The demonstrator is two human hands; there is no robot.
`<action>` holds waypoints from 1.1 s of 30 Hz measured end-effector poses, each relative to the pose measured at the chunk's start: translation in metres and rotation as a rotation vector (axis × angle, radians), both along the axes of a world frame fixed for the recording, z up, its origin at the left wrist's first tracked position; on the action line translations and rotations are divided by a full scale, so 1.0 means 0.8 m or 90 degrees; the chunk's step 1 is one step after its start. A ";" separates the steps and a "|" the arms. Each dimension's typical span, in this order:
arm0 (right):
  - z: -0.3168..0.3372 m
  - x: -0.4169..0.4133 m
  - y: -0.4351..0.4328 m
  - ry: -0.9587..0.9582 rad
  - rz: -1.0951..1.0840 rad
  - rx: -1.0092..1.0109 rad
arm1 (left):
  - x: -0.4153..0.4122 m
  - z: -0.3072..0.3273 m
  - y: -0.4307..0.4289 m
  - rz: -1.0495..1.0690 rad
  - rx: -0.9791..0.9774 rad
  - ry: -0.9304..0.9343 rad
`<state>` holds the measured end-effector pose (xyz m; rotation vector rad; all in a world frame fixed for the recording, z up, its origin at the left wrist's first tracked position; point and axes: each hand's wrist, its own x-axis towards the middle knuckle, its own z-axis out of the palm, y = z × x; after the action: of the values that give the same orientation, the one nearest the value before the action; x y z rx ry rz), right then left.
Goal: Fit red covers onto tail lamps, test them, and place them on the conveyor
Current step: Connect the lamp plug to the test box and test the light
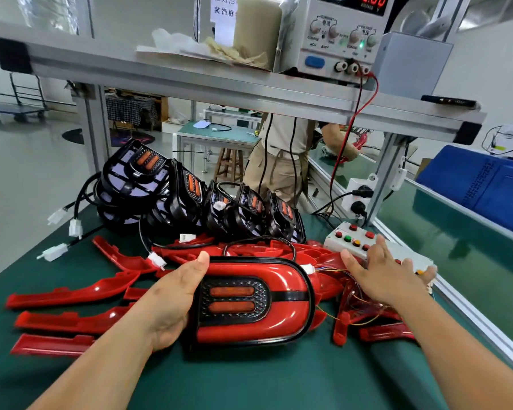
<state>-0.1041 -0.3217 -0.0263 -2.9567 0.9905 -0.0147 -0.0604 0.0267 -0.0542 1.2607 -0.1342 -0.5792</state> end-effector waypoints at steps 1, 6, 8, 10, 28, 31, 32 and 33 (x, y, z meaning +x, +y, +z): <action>0.002 0.003 0.000 0.008 0.001 -0.006 | 0.000 0.000 0.000 0.006 0.014 0.000; 0.005 0.020 0.013 0.028 0.055 -0.042 | 0.000 0.000 0.000 0.013 0.025 -0.005; 0.003 0.027 0.019 0.037 0.066 -0.036 | 0.000 0.000 0.000 0.016 0.030 -0.002; -0.001 0.032 0.022 0.040 0.067 -0.025 | -0.002 0.002 -0.001 0.008 0.011 -0.006; -0.015 0.035 0.015 0.041 0.065 -0.025 | 0.001 0.001 0.001 -0.043 -0.045 -0.003; -0.014 0.041 0.015 0.020 0.083 -0.048 | 0.002 0.001 -0.001 -0.021 -0.028 0.000; -0.013 0.043 0.016 0.008 0.089 -0.048 | 0.001 0.001 -0.001 -0.004 -0.016 0.001; -0.012 0.046 0.018 -0.003 0.096 -0.044 | 0.001 0.001 -0.002 0.011 -0.002 0.003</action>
<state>-0.0672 -0.3076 -0.0362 -3.0841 0.7797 -0.0531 -0.0594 0.0251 -0.0536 1.2554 -0.1195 -0.5665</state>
